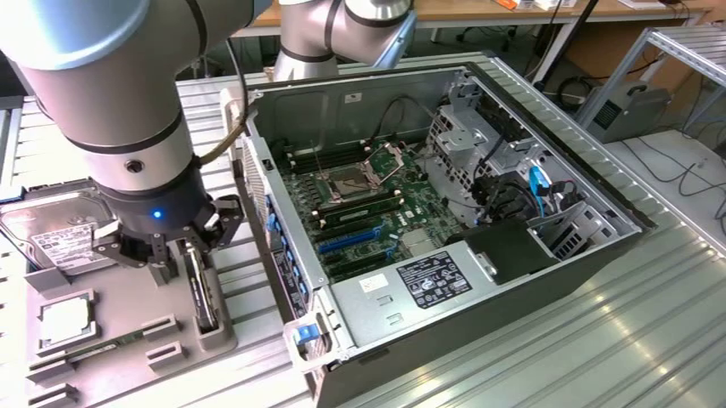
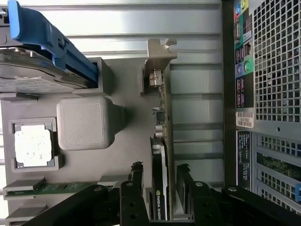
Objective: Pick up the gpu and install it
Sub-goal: 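Pick up the gpu and move the gpu toward the slot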
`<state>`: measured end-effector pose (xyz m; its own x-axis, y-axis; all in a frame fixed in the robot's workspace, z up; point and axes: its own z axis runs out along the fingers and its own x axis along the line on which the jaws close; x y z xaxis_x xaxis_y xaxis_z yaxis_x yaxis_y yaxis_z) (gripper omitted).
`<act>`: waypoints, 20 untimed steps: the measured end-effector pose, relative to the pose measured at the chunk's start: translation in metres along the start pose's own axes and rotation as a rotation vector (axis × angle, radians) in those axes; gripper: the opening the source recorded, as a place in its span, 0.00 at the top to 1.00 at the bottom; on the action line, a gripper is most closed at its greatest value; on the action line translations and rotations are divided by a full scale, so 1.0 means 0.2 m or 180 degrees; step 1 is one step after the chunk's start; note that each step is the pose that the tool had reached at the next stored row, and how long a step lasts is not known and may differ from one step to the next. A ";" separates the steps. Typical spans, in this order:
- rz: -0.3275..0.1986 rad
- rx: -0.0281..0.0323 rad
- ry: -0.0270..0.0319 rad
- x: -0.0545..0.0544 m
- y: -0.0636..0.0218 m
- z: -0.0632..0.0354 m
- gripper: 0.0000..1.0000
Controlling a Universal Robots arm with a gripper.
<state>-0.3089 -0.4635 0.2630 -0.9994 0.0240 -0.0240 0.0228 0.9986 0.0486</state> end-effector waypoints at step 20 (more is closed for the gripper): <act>0.0001 0.0001 0.0013 0.00 -0.006 0.123 0.58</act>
<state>-0.3080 -0.4635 0.2383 -0.9995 0.0240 -0.0200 0.0230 0.9986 0.0483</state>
